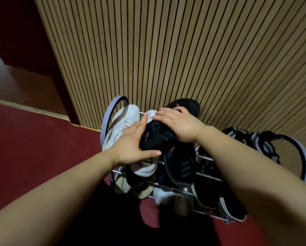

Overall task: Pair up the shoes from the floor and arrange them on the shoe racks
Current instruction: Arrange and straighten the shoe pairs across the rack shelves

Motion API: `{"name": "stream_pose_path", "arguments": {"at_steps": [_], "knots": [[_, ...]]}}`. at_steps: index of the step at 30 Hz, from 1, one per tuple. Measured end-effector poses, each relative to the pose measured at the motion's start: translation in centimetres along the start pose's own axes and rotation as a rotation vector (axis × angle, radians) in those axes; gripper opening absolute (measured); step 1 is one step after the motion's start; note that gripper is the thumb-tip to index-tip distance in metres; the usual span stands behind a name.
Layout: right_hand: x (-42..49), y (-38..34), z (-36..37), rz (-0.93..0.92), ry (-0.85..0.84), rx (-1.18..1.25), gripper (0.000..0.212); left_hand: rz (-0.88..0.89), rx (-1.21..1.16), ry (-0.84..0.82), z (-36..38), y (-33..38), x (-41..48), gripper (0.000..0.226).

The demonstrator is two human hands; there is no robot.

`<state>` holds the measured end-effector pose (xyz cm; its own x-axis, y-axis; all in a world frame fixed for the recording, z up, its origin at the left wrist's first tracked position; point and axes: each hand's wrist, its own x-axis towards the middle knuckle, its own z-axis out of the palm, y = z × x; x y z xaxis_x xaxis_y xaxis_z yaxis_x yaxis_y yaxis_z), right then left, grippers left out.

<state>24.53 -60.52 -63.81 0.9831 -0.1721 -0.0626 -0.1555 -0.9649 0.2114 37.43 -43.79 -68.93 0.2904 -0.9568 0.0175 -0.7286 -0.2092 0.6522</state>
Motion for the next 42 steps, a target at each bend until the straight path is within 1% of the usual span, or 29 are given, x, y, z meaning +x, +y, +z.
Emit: {"name": "stream_pose_path", "arguments": {"at_steps": [1,2,3,4,6,7,8,9,10,12,14,16,19,22,24,27,31,35,37,39,42], "knots": [[0.2,-0.6,0.4,0.013,0.01,-0.02,0.076,0.019,0.031,0.016,0.2,0.1,-0.2,0.124],[0.4,-1.2,0.8,0.072,0.025,-0.004,0.078,0.023,0.041,0.029,0.5,0.0,-0.4,0.124],[0.4,-1.9,1.3,0.189,0.037,0.065,0.084,0.015,0.033,0.036,0.6,0.0,-0.3,0.121],[0.1,-2.5,1.6,0.361,0.037,0.189,0.091,-0.011,0.021,0.038,0.7,-0.2,-0.3,0.118],[-1.2,-3.3,2.4,0.712,0.003,0.539,0.1,-0.064,0.013,0.057,1.0,-0.1,-0.1,0.105],[-2.0,-3.6,3.0,0.822,-0.035,0.698,0.104,-0.074,0.027,0.084,1.3,0.0,0.0,0.1],[-2.7,-4.0,3.7,0.871,-0.087,0.804,0.109,-0.073,0.048,0.115,1.5,0.2,-0.1,0.098],[-3.5,-4.5,4.2,0.882,-0.147,0.847,0.114,-0.077,0.066,0.14,1.7,0.5,-0.1,0.097],[-4.1,-5.1,4.8,0.884,-0.199,0.841,0.119,-0.086,0.075,0.159,1.9,0.7,-0.2,0.095],[-4.7,-6.0,5.6,0.912,-0.245,0.804,0.121,-0.102,0.057,0.179,2.2,0.7,-0.2,0.094],[-4.8,-6.4,6.0,0.931,-0.242,0.777,0.115,-0.108,0.014,0.181,2.2,0.5,-0.2,0.099],[-5.1,-5.7,5.8,0.898,-0.245,0.702,0.108,-0.102,-0.01,0.178,2.2,0.4,-0.3,0.101],[-6.6,-3.2,5.4,0.82,-0.311,0.597,0.105,-0.095,-0.003,0.181,2.3,0.4,-0.5,0.101],[-7.7,-0.9,5.3,0.83,-0.388,0.532,0.106,-0.075,0.015,0.204,2.5,0.5,-0.6,0.102],[-7.2,-0.9,5.5,0.877,-0.387,0.562,0.109,-0.065,0.037,0.22,2.7,0.4,-0.5,0.103],[-5.4,-1.9,6.0,0.962,-0.296,0.59,0.116,-0.057,0.062,0.231,2.9,0.5,-0.7,0.105],[-4.2,-2.0,6.1,1.011,-0.24,0.504,0.116,-0.062,0.034,0.263,3.3,0.2,-0.9,0.104],[-5.8,1.0,3.7,0.959,-0.18,0.458,0.117,-0.067,0.004,0.304,3.3,0.0,-0.9,0.101],[-7.4,2.9,1.8,0.903,-0.188,0.397,0.117,-0.082,-0.001,0.314,3.3,0.0,-0.7,0.099],[-9.3,4.6,0.5,0.82,-0.259,0.308,0.119,-0.084,0.024,0.311,3.3,0.0,-0.4,0.099],[-11.6,5.8,0.8,0.684,-0.446,0.205,0.119,-0.085,0.067,0.279,3.2,0.2,-0.2,0.095]]}}
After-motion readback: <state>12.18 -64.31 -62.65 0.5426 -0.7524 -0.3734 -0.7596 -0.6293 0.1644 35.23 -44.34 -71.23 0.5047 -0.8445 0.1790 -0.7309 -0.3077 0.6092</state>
